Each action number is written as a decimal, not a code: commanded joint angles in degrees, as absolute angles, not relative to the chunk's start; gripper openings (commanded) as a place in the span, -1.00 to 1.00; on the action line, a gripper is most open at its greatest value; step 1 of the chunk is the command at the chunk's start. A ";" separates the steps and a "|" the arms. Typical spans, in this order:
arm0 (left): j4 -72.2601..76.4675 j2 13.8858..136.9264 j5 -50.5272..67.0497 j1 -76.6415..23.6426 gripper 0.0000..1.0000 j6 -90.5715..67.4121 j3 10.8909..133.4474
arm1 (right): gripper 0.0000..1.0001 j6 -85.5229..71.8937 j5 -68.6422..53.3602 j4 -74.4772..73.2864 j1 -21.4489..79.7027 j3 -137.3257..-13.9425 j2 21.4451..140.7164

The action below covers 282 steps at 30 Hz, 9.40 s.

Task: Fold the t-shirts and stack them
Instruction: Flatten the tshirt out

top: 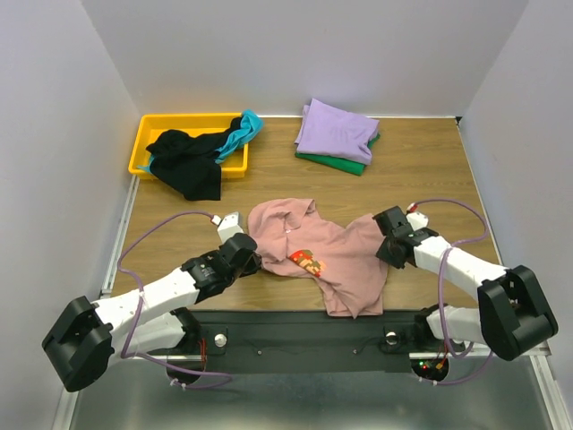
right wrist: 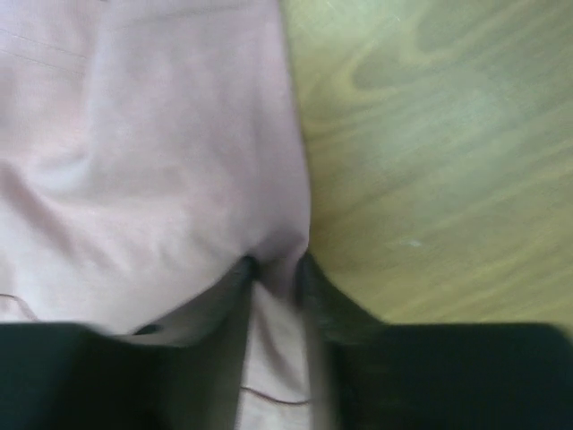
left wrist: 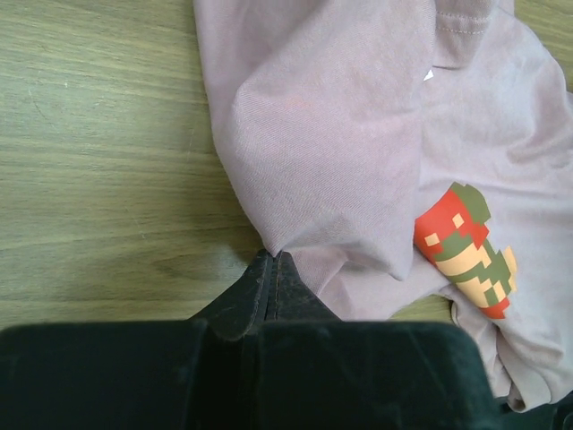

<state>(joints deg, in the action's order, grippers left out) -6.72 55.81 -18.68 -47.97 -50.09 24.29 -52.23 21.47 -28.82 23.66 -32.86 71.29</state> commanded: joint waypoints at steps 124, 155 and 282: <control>-7.30 45.02 -30.07 -38.23 -1.00 -26.90 76.28 | -0.99 -23.47 26.19 -39.98 15.91 -105.16 61.87; -8.79 69.67 -23.75 -26.75 0.00 -37.35 56.34 | -0.91 -32.17 26.92 -35.35 8.91 -66.83 78.18; 0.88 97.56 -18.10 -9.14 0.33 -36.30 54.32 | -0.90 -26.46 41.05 -36.03 28.56 -64.07 86.66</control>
